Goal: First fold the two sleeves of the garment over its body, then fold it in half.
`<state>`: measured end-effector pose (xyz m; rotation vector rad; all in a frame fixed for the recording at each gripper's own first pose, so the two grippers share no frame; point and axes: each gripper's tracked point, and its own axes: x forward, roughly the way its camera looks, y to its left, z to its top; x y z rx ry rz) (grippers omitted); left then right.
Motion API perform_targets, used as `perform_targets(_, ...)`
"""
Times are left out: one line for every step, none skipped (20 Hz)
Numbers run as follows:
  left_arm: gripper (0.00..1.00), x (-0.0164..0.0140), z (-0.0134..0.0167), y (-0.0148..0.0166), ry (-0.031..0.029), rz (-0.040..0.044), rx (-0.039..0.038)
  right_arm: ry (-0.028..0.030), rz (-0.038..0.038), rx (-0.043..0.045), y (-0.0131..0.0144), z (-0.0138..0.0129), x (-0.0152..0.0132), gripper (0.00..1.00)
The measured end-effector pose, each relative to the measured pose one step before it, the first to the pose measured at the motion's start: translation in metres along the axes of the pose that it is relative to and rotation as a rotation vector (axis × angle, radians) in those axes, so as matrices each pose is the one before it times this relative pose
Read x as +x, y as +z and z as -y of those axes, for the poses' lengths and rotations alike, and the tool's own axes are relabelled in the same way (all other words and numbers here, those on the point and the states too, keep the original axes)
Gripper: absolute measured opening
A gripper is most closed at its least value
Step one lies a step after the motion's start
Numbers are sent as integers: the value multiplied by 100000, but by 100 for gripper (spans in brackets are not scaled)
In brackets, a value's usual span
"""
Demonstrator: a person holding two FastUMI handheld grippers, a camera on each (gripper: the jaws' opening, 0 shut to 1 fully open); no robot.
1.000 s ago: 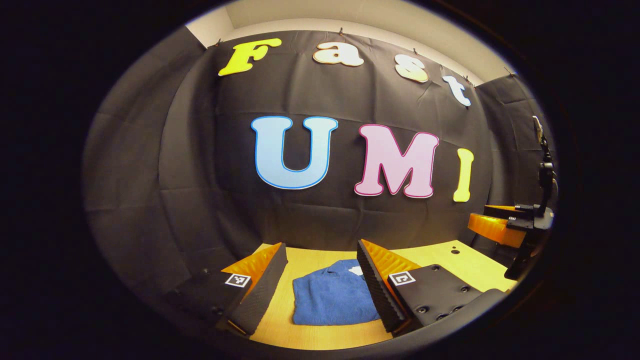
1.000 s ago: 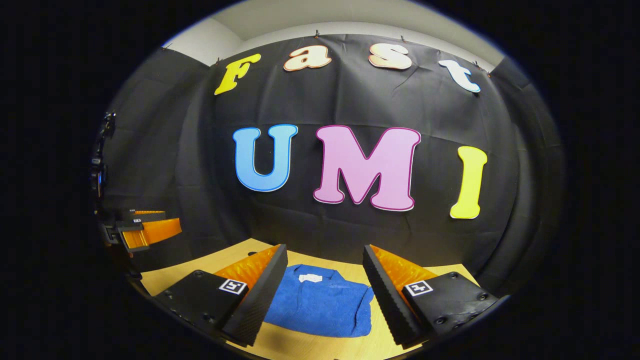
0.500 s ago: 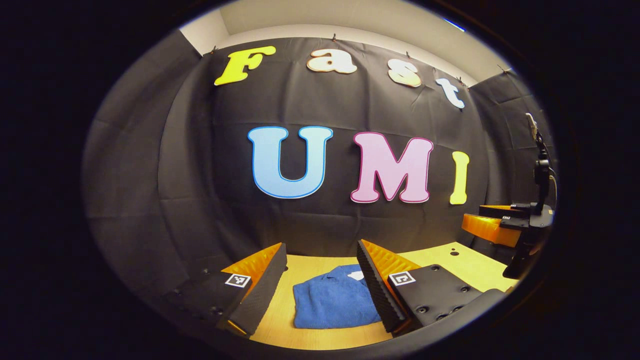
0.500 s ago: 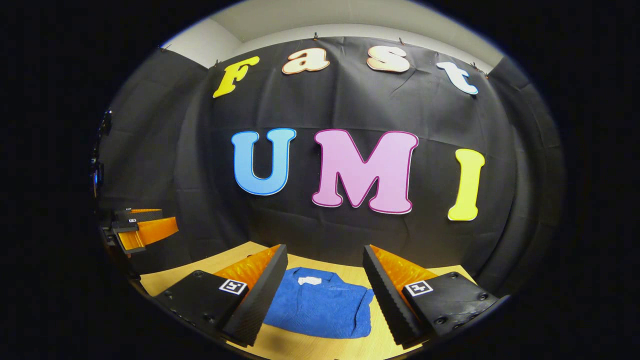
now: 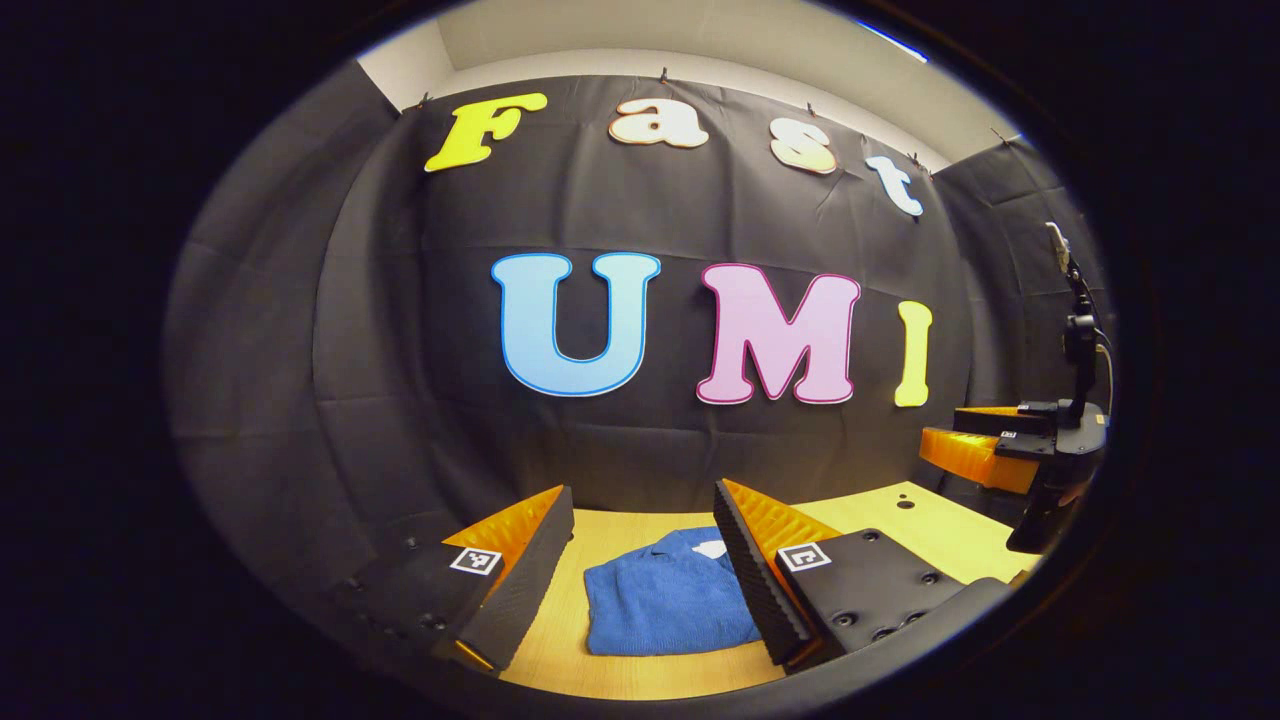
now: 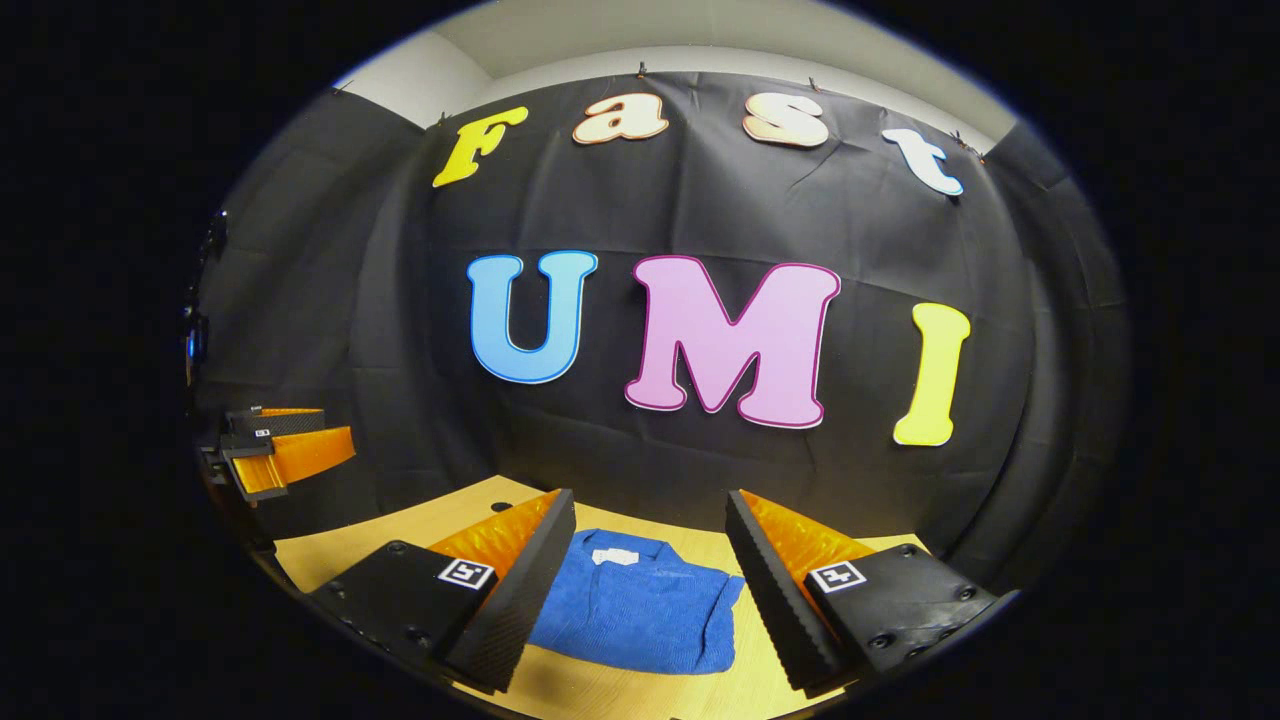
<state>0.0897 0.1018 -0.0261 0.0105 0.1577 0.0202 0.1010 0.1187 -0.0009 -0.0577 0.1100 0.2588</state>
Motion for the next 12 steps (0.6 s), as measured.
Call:
perform_targets(83, 57, -21, 126, -89, 273, -100, -54, -512, 300, -71, -87, -130, 98)
perform_targets(82, 81, 80, 100, -156, 296, 33, -293, -437, 202, -124, 29, 36, 98)
perform_targets(83, 166, 27, -63, -401, 223, 355, -562, -211, 208, -38, 229, 198, 98)
perform_targets(83, 54, -28, 58, -22, -5, 351, -353, 161, 150, 32, 7, -38, 98)
perform_targets(83, 103, -44, 46, -157, 68, 364, -276, 259, 246, 114, 107, 180, 98)
perform_targets(83, 91, -40, -49, 108, -56, 250, -288, 414, 232, 126, 19, -72, 98)
perform_targets(82, 133, 3, 94, -7, 195, 151, -252, 340, 279, 64, 59, 156, 98)
perform_targets(82, -33, -15, 197, 6, 198, 66, -195, 318, 368, 47, -33, 82, 98)
perform_targets(83, 60, -7, 170, -2, 132, 230, -29, 232, 380, 101, -103, -23, 98)
perform_targets(83, 207, -7, -20, 129, 238, 442, -43, -32, 227, -63, 54, 174, 98)
perform_targets(82, -35, -15, 109, 33, 112, 569, -11, -43, 156, -30, -1, 144, 98)
perform_targets(82, 30, -3, 35, -48, 184, 582, -4, 106, 54, -65, -6, 180, 98)
